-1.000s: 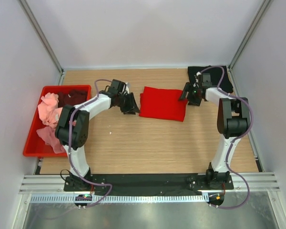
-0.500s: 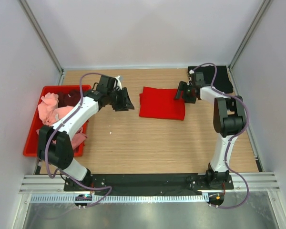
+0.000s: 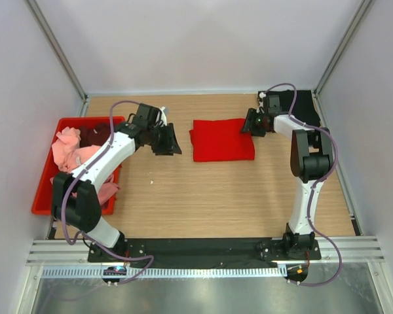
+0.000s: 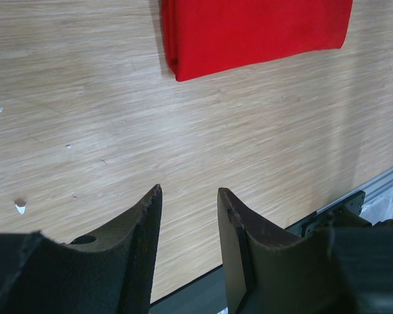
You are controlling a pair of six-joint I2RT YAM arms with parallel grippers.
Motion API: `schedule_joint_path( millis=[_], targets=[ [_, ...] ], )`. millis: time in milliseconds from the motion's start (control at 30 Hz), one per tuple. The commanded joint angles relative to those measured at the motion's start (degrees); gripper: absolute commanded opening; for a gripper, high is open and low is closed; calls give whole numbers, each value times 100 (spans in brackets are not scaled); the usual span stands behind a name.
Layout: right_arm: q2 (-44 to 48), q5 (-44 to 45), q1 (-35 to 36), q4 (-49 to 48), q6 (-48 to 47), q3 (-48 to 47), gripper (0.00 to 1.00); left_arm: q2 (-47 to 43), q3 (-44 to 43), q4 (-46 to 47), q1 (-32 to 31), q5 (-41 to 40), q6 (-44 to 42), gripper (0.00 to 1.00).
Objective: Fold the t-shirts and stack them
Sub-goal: Neatly place the folded tshirt to the corner
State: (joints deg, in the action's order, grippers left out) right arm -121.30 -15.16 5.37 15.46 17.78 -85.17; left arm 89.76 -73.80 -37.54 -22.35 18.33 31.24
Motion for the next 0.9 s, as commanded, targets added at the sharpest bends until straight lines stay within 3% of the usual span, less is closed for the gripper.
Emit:
schedule_joint_path(
  millis=[0,167,233,500,633,867],
  targets=[
    [-448,-180,35,440,-126,-8,48,-230,-310,-192,38,-171,-206,41],
    [-255,-338,26,212,-415,-123,12,-266,-275,-245,55,-242,-303,41],
    [-193,-347,26,281,-591,-228,3,-266,-258,-280,55,-321,-365,41],
    [291,311,-18,1509,-1373,-1176,1,-160,-196,-289,46,-233,-417,41],
    [81,1161,-18,2328,-1926,-1976,1,-134,-117,-254,55,-154,-461,41],
    [-280,1857,-97,3269,-2463,-3618,1,16,-170,-298,46,92,-488,40]
  ],
)
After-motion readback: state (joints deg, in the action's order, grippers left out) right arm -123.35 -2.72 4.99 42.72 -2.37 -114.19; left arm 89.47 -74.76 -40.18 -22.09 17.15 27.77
